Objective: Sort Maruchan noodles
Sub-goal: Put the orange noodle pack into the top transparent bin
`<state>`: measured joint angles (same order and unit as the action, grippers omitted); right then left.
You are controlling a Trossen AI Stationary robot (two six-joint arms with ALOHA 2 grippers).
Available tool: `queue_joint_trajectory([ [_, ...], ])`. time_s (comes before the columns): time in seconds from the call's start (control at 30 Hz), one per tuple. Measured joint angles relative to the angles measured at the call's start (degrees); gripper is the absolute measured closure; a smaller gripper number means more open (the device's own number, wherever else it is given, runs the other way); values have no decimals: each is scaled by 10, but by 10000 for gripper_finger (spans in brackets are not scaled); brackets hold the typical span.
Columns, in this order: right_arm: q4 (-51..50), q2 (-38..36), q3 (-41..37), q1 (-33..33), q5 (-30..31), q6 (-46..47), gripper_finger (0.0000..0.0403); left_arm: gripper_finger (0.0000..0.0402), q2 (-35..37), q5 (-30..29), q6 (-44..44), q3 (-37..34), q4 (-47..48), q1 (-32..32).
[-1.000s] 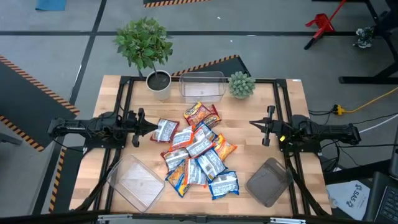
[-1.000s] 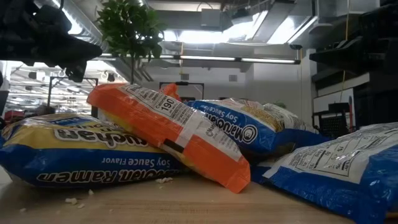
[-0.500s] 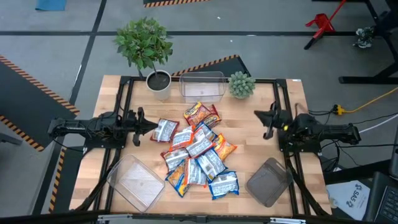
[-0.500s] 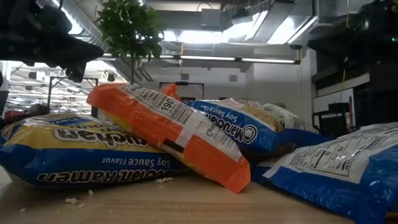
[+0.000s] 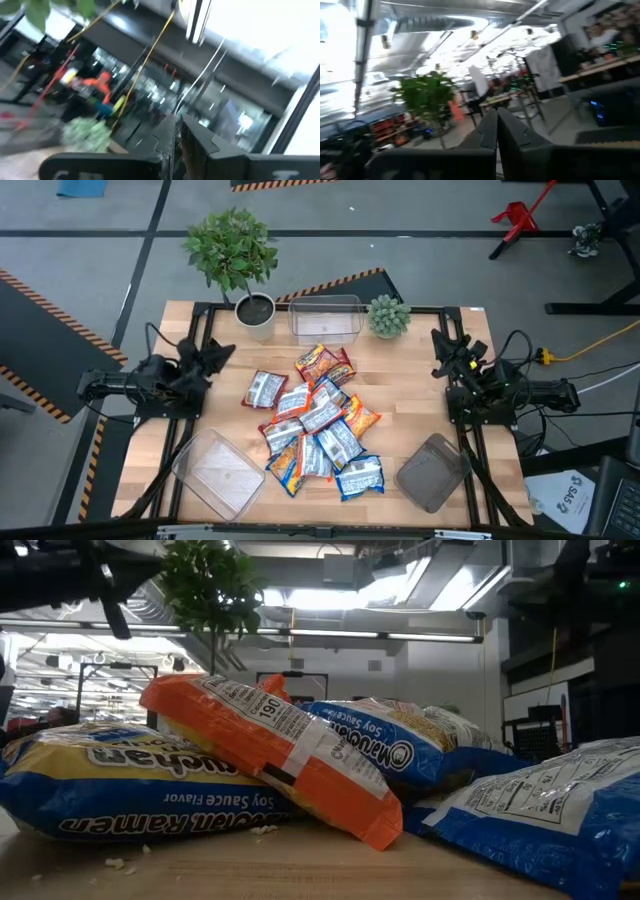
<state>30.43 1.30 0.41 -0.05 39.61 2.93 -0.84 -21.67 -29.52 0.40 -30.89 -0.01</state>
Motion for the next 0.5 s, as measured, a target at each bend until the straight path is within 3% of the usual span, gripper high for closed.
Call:
queue_joint_trajectory([
  [0.1,1,0,7,0,-36,-18,403,378,1,-2,-22,0,-73,0],
  [0.23,2,1,28,0,-38,-23,403,378,1,-44,-31,1,-141,0],
  [0.37,5,20,69,0,-39,-45,403,378,0,-91,-43,30,-136,0],
  [0.5,3,64,116,0,-47,-94,403,378,-4,-94,-44,68,-93,0],
])
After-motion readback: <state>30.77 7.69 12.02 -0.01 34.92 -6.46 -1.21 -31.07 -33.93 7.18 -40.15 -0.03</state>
